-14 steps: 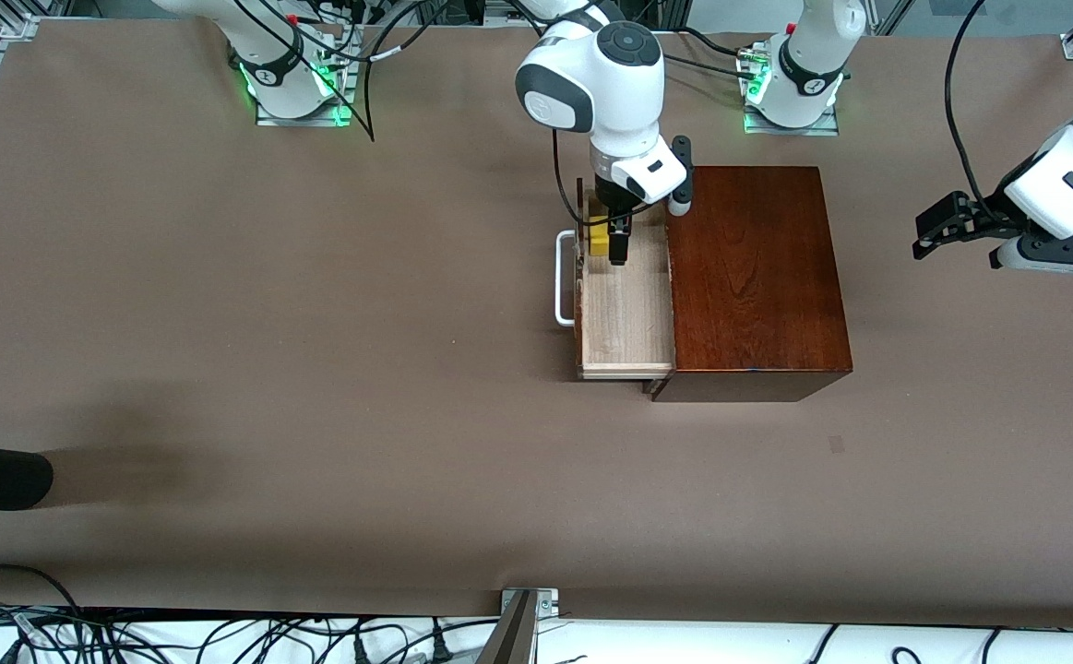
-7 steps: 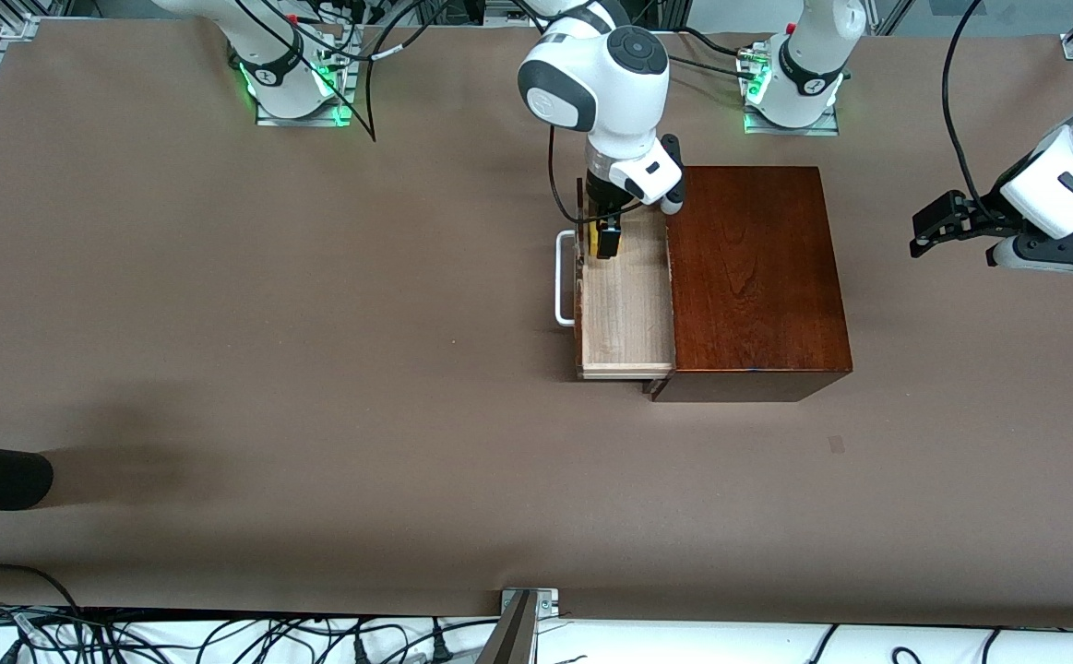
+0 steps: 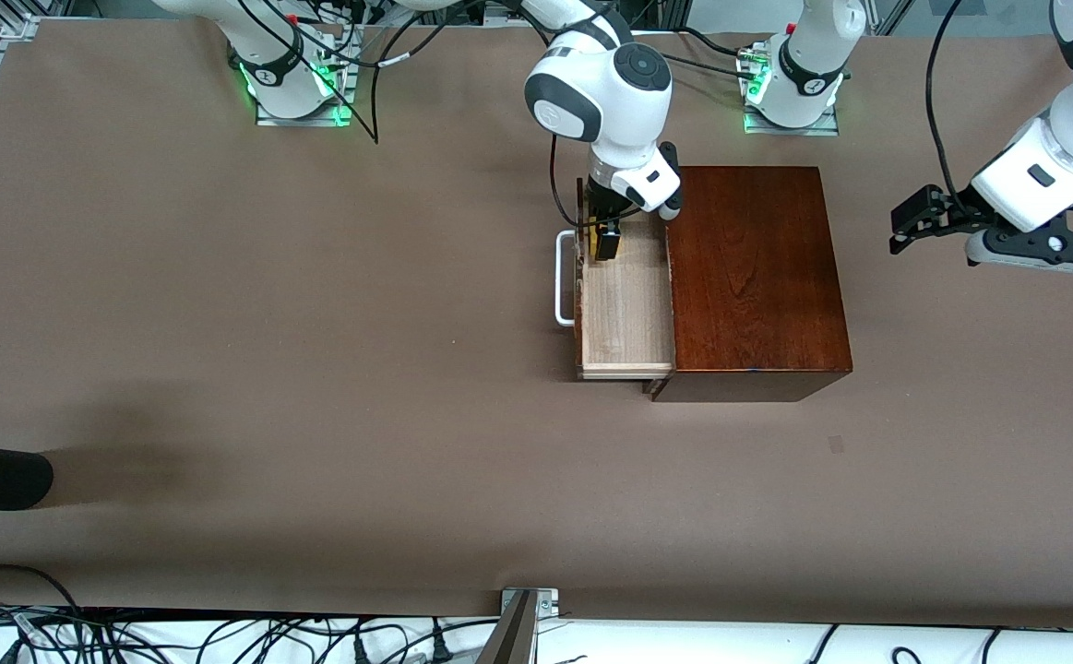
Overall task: Open drawer, take yellow block, close drawer
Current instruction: 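Lower the right gripper onto the yellow cube and grasp it, then lift the cube out with the right gripper while the left gripper reaches the drawer, then push the drawer shut with the left gripper while the right gripper sets the cube down, then press the drawer fully closed with the left gripper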
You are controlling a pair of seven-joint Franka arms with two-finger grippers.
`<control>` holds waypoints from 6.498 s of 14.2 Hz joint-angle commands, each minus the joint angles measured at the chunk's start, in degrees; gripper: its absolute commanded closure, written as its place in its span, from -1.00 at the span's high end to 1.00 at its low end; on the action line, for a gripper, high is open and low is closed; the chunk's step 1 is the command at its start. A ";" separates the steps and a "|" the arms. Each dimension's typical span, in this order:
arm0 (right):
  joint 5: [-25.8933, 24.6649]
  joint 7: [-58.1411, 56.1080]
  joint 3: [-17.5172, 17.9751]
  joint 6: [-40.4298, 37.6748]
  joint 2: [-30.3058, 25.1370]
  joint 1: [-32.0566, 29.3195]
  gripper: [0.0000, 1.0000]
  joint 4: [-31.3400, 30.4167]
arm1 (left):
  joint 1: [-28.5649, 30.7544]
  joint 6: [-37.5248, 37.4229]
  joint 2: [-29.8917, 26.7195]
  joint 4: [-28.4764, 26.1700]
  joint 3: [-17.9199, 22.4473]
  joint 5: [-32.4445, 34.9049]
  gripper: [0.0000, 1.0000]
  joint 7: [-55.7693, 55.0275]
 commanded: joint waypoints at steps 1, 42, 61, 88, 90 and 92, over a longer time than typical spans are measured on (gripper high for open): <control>0.45 0.11 -0.02 -0.75 0.45 -0.12 0.58 1.90 | -0.27 -0.90 0.11 1.33 -0.22 -0.04 1.00 -0.48; 12.14 26.02 -1.77 9.16 -27.94 -48.46 -1.00 -43.69 | -10.61 10.61 19.19 6.43 -23.60 -1.44 1.00 35.13; 10.91 30.61 -3.27 14.59 -30.03 -49.43 1.00 -45.33 | -23.82 27.40 38.35 10.82 -23.25 9.98 1.00 40.04; 12.05 27.27 -6.08 -23.60 -39.28 -49.43 1.00 -14.27 | -14.59 -2.22 29.49 12.92 -21.94 11.48 1.00 33.73; 12.05 27.27 -6.17 -23.16 -39.28 -49.43 1.00 -14.36 | -13.63 -2.48 27.28 15.81 -21.85 11.39 1.00 33.62; 12.05 27.45 -6.34 -23.16 -39.28 -49.52 1.00 -14.44 | -12.31 -6.93 25.26 19.67 -21.58 12.00 1.00 33.80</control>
